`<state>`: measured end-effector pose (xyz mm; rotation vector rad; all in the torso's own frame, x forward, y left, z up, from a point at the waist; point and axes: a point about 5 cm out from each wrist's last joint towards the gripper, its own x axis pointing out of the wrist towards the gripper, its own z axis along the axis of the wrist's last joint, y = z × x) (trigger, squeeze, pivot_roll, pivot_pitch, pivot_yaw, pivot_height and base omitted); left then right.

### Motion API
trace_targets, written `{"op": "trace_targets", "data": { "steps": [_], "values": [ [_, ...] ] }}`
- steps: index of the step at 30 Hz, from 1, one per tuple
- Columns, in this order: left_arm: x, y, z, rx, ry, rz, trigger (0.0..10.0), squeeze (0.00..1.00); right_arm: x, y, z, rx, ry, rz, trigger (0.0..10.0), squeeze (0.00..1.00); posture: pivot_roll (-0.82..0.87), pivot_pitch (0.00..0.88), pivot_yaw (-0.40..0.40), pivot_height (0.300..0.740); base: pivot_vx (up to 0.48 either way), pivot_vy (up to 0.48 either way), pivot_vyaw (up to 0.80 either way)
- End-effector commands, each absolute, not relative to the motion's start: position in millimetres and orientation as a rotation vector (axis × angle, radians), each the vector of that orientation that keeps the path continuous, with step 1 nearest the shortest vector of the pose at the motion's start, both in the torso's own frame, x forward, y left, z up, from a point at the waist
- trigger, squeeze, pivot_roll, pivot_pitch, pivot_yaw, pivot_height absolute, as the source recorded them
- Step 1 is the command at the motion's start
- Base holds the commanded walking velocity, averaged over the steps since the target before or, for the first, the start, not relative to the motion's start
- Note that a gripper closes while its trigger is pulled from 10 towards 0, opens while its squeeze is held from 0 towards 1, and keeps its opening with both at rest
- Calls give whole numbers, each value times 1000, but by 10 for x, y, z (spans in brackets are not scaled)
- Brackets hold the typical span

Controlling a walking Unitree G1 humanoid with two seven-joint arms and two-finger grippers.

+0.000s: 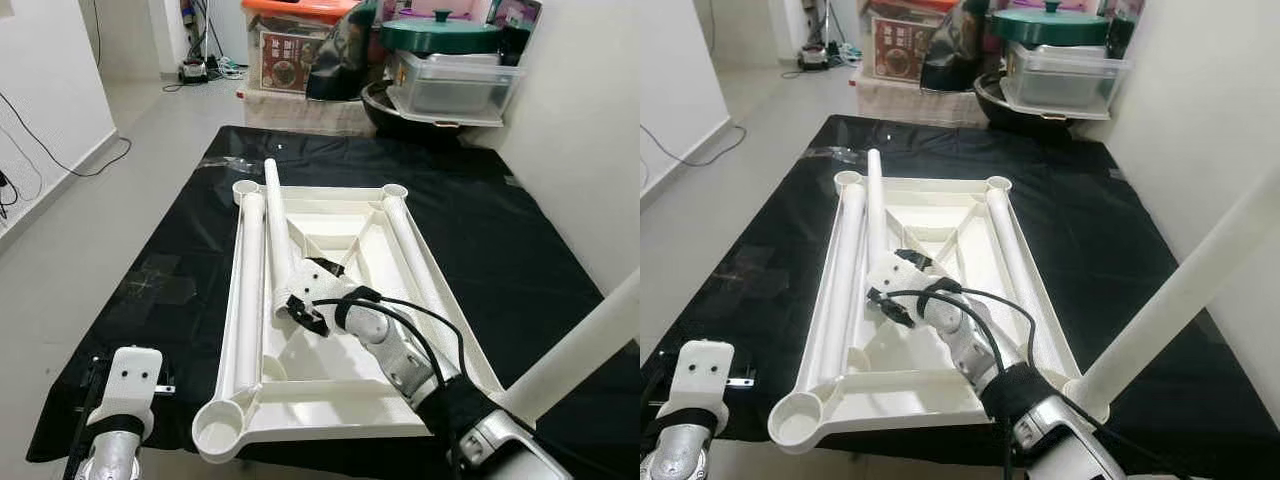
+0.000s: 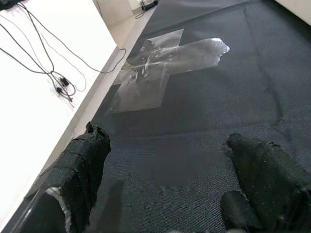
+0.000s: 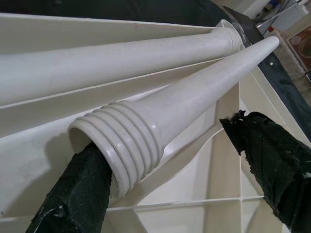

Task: Building children table

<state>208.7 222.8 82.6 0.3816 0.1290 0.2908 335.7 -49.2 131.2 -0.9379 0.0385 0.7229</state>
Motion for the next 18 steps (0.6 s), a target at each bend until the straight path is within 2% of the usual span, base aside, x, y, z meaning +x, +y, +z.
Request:
{"op": "trace_targets", "data": {
  "steps": [1, 4, 10, 18],
  "values": [
    [2091, 2204, 765, 388, 159, 275, 10000, 0, 3397, -453, 1345, -965, 22, 722, 10000, 0, 127, 0, -80, 740, 0, 0, 0],
    [2099, 2205, 767, 385, 157, 276, 10000, 0, 3416, -418, 1375, -939, 13, 706, 10000, 0, 127, 0, -80, 740, 0, 0, 0],
    [2118, 2178, 773, 378, 153, 281, 10000, 0, 3440, -300, 1411, -837, -41, 550, 10000, 0, 133, 0, -92, 740, 0, 0, 0],
    [2118, 2165, 765, 382, 156, 271, 10000, 0, 3387, -279, 1246, -836, -7, 548, 10000, 0, 140, 0, -86, 740, 0, 0, 0]
  ]
}}
